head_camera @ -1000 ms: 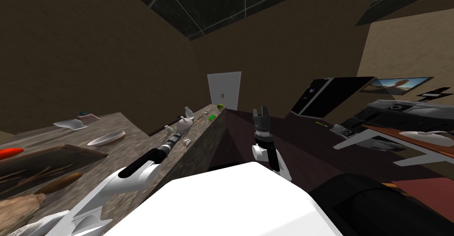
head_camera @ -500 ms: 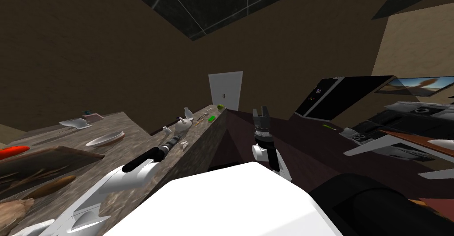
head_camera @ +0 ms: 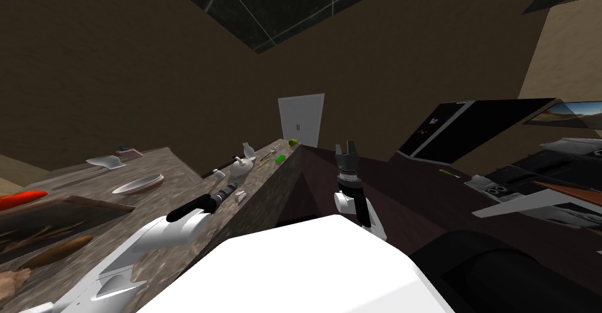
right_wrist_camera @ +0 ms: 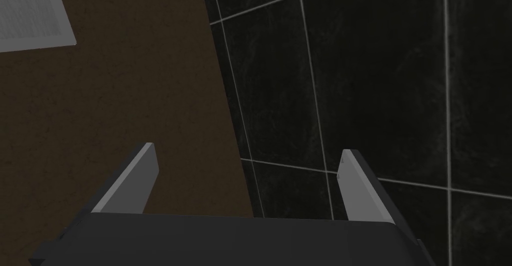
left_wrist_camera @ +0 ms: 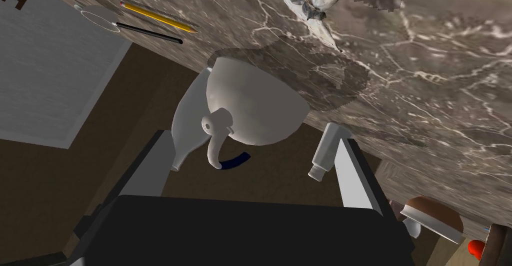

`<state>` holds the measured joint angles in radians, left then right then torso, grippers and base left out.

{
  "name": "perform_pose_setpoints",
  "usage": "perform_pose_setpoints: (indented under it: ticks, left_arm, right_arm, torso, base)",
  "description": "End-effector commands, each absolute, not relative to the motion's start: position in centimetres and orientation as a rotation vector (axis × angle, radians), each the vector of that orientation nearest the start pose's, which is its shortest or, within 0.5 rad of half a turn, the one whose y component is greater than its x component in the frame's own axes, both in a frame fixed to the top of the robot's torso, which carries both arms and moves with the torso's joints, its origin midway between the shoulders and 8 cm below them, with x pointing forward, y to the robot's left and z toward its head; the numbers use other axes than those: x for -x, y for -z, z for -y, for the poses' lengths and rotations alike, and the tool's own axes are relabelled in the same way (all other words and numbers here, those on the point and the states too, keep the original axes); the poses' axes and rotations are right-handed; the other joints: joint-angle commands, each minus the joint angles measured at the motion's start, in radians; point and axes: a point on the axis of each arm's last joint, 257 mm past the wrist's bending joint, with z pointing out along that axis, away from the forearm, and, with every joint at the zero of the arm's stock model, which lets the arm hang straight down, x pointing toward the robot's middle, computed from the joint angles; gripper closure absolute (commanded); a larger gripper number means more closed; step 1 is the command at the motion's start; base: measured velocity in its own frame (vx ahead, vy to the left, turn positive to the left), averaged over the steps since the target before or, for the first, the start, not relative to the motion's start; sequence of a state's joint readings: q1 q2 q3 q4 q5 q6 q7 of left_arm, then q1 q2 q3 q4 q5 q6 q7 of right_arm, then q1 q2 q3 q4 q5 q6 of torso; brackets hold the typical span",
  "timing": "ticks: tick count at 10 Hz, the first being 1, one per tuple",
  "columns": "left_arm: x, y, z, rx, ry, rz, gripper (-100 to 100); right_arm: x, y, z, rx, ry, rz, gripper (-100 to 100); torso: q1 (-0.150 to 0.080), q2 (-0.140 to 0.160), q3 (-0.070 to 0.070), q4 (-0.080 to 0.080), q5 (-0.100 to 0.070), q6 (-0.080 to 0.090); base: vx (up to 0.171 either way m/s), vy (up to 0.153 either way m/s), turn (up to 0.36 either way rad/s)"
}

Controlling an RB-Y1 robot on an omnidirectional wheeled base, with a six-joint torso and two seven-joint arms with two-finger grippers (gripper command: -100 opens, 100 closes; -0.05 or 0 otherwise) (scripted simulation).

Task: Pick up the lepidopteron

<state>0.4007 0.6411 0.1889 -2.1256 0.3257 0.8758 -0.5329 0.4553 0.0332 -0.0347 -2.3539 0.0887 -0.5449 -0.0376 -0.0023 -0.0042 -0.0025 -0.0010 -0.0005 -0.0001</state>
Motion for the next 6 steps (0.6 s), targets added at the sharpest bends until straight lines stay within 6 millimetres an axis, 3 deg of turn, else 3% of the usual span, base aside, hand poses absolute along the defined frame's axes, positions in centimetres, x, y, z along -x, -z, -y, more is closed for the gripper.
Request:
perform_pose_setpoints:
  ticks: [1,6]
  left_arm:
    - [-37.3,27.0,-46.2,0.945,0.104,-2.053,-100]
    - [-35.0,29.2,-48.2,1.003,-0.013,-2.165,-100]
  right_arm:
    - [-32.1,-7.8,27.2,-0.507,-1.292,-0.518,0]
    - [-32.1,-7.8,27.2,-0.507,-1.292,-0.518,0]
  torso:
    - [0.000,0.000,0.000,0.000,0.000,0.000]
    - [-0.001,-0.003,-0.002,-0.001,0.000,0.000]
  base:
    - [0.104,-0.069,0.107]
    - [0.099,-0.058,0.069]
